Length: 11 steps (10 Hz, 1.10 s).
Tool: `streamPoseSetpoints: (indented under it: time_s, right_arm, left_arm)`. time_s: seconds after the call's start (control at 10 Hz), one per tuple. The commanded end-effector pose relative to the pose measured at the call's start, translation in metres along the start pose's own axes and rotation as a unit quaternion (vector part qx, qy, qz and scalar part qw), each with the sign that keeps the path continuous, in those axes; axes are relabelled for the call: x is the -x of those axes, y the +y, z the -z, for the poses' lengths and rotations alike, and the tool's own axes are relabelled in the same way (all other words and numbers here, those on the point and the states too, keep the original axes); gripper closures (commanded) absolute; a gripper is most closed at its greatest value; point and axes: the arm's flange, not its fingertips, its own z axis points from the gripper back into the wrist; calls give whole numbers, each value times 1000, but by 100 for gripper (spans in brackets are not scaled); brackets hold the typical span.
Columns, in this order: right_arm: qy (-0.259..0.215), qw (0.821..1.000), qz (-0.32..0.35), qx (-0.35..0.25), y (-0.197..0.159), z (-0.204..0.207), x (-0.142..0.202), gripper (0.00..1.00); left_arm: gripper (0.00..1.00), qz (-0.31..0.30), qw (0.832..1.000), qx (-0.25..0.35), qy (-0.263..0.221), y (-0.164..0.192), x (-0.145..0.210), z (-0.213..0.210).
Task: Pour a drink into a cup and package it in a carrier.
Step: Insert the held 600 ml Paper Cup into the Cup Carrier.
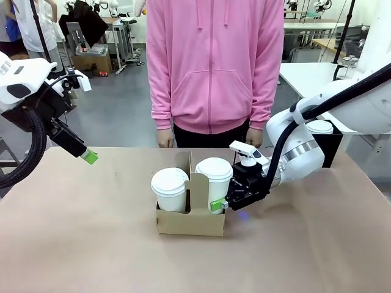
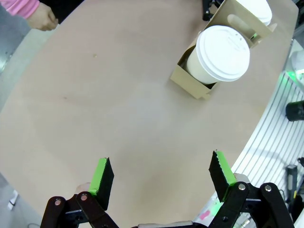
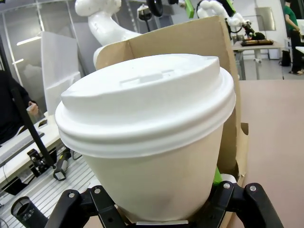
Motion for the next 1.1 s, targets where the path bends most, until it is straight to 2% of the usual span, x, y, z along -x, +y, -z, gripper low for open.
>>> streamPoseSetpoints:
  time_s: [0.0, 0.1, 0.2, 0.3, 0.6, 1.0]
  right_arm:
    - [14, 999, -27, -12, -3, 1, 2, 19]
    - [20, 999, -34, -11, -3, 0, 3, 19]
    - [22, 999, -45, -2, -3, 0, 3, 2]
    - [33, 998, -50, 3, -3, -2, 2, 0]
    - [38, 998, -52, 15, 2, -10, -2, 0]
    - [54, 994, -68, 61, 25, -53, -22, 0]
  left_arm:
    - [0, 1, 1000, 0, -3, 0, 0, 0]
    - [0, 1, 1000, 0, -3, 0, 0, 0]
    - [0, 1, 1000, 0, -3, 0, 0, 0]
    - [0, 1, 1000, 0, -3, 0, 0, 0]
    - [0, 1, 1000, 0, -3, 0, 0, 0]
    - [0, 1, 1000, 0, -3, 0, 0, 0]
